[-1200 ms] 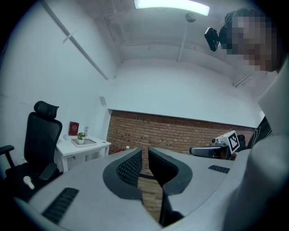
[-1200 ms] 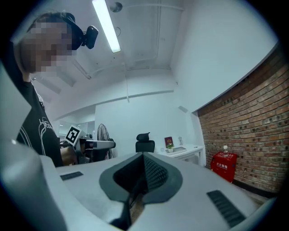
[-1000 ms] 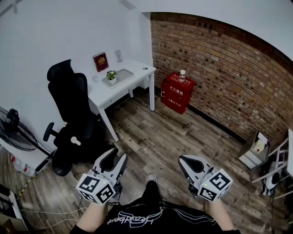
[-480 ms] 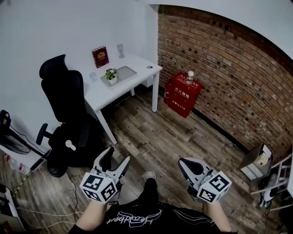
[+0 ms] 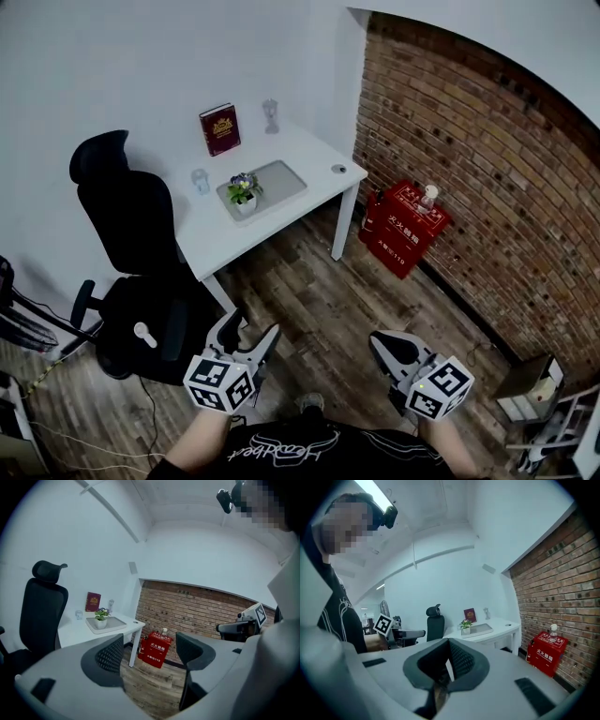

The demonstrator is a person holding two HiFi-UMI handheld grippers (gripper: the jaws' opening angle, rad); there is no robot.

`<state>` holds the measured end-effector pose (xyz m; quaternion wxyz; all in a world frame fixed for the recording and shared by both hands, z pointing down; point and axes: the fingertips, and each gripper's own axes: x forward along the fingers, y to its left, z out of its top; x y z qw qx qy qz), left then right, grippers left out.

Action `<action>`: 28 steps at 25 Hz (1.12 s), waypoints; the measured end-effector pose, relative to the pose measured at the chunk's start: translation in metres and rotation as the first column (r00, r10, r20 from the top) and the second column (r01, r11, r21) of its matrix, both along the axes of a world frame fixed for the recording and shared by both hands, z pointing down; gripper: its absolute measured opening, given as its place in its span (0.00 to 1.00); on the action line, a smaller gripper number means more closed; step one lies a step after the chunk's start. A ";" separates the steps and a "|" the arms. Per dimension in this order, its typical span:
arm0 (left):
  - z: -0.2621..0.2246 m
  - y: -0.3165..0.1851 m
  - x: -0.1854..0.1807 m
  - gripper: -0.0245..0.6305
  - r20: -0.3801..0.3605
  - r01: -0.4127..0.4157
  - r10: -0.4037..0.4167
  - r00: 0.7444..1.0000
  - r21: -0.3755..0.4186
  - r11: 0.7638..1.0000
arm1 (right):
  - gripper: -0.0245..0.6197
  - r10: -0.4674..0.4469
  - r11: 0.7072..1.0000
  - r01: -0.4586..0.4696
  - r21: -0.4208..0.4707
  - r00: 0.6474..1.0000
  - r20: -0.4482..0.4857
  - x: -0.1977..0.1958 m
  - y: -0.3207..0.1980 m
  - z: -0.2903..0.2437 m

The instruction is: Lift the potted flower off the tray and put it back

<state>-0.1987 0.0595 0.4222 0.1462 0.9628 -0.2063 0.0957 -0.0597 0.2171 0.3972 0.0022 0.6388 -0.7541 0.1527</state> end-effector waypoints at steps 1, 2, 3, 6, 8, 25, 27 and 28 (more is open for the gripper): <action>0.002 -0.014 0.008 0.56 0.006 0.006 -0.006 1.000 -0.002 1.000 | 0.04 -0.006 1.000 0.006 -0.003 1.000 -0.002 0.008 -0.015 -0.001; 0.005 -0.027 0.016 0.56 0.011 0.014 -0.014 1.000 -0.004 1.000 | 0.04 -0.010 1.000 0.010 -0.003 1.000 -0.002 0.016 -0.029 -0.003; 0.007 -0.041 0.022 0.56 0.015 0.025 -0.025 1.000 -0.006 1.000 | 0.04 -0.014 1.000 0.014 -0.003 1.000 -0.003 0.023 -0.042 -0.004; 0.014 -0.074 0.034 0.56 0.025 0.061 -0.061 0.998 -0.023 0.998 | 0.04 -0.028 1.000 0.028 -0.004 1.000 0.002 0.038 -0.073 -0.004; 0.017 -0.092 0.042 0.56 0.029 0.089 -0.088 0.996 -0.034 0.995 | 0.04 -0.038 0.999 0.038 -0.007 0.999 0.012 0.048 -0.090 -0.002; 0.060 -0.243 0.130 0.56 0.123 0.411 -0.403 0.907 -0.056 0.910 | 0.04 -0.358 0.934 0.358 0.009 0.932 0.060 0.176 -0.306 0.017; 0.068 -0.262 0.141 0.56 0.152 0.469 -0.458 0.876 -0.048 0.882 | 0.04 -0.408 0.913 0.408 -0.004 0.912 0.052 0.195 -0.335 0.016; 0.074 -0.271 0.146 0.56 0.174 0.494 -0.480 0.860 -0.043 0.869 | 0.04 -0.431 0.902 0.432 -0.010 0.901 0.050 0.203 -0.349 0.015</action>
